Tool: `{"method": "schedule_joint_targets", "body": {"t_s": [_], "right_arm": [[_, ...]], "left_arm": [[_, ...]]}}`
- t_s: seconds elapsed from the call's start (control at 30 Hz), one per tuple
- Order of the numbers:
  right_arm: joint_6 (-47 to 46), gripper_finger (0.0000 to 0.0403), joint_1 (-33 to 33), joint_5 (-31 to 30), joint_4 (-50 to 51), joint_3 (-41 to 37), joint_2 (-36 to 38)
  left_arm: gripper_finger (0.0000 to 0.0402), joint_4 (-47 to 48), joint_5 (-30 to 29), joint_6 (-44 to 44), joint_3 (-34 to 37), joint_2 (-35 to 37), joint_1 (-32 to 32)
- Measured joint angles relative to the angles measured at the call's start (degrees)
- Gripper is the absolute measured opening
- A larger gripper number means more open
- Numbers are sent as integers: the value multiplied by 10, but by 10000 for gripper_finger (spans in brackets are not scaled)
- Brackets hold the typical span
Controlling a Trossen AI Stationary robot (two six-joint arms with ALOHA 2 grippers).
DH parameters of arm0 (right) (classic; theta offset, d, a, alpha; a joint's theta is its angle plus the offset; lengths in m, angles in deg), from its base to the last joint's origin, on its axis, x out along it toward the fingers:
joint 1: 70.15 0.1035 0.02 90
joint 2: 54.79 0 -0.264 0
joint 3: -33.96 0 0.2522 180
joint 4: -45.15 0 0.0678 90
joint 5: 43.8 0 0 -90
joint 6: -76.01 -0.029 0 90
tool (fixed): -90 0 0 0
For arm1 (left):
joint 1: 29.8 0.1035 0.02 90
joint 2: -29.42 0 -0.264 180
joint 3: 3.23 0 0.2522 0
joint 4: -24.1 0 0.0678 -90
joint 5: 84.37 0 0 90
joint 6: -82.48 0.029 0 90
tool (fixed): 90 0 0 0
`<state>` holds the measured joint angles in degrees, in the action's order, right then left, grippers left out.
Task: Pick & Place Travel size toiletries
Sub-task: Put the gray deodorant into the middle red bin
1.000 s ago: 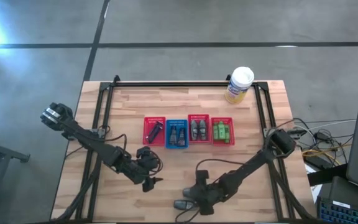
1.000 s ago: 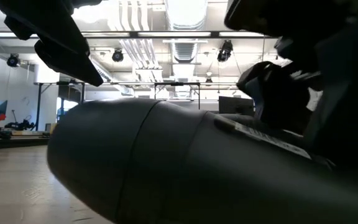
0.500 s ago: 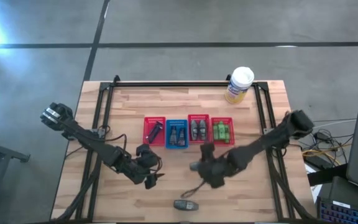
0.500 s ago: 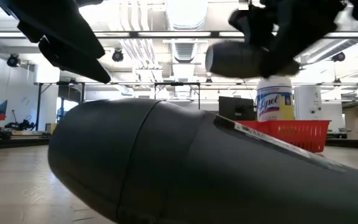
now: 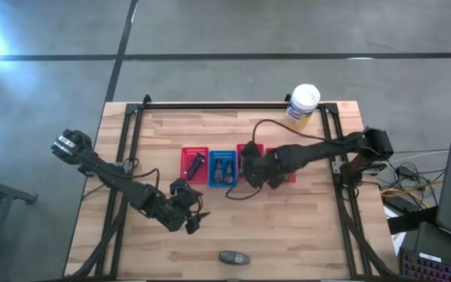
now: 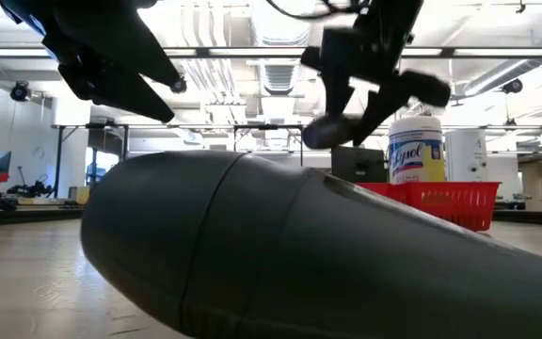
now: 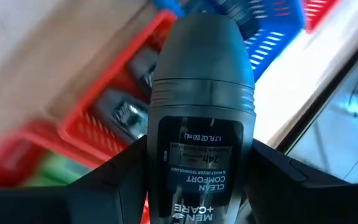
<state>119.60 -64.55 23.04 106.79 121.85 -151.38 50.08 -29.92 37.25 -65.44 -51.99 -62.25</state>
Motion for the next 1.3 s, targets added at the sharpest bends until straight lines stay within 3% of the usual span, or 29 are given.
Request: {"method": "schedule_joint_targets", "body": {"t_s": [0.17,0.4,0.83,0.97,1.07,1.17,1.3], "right_arm": [[99,220,-34,-4,4,-6,-28],[179,206,-66,-10,-6,-32,-37],[186,276,-67,6,-35,-56,-33],[194,293,-63,-33,-45,-56,-33],[164,303,-59,-82,-51,-54,-33],[72,309,-46,-118,-49,-45,-31],[-71,314,-10,-116,-29,-29,-11]], "left_arm": [[360,-2,-28,-6,0,0,1],[360,-2,-36,-8,0,0,6],[360,-2,-36,4,0,0,11],[360,-2,-36,4,0,0,11],[360,-2,-36,3,0,0,11],[360,-2,-31,2,0,0,11],[360,-3,-12,10,0,0,11]]}}
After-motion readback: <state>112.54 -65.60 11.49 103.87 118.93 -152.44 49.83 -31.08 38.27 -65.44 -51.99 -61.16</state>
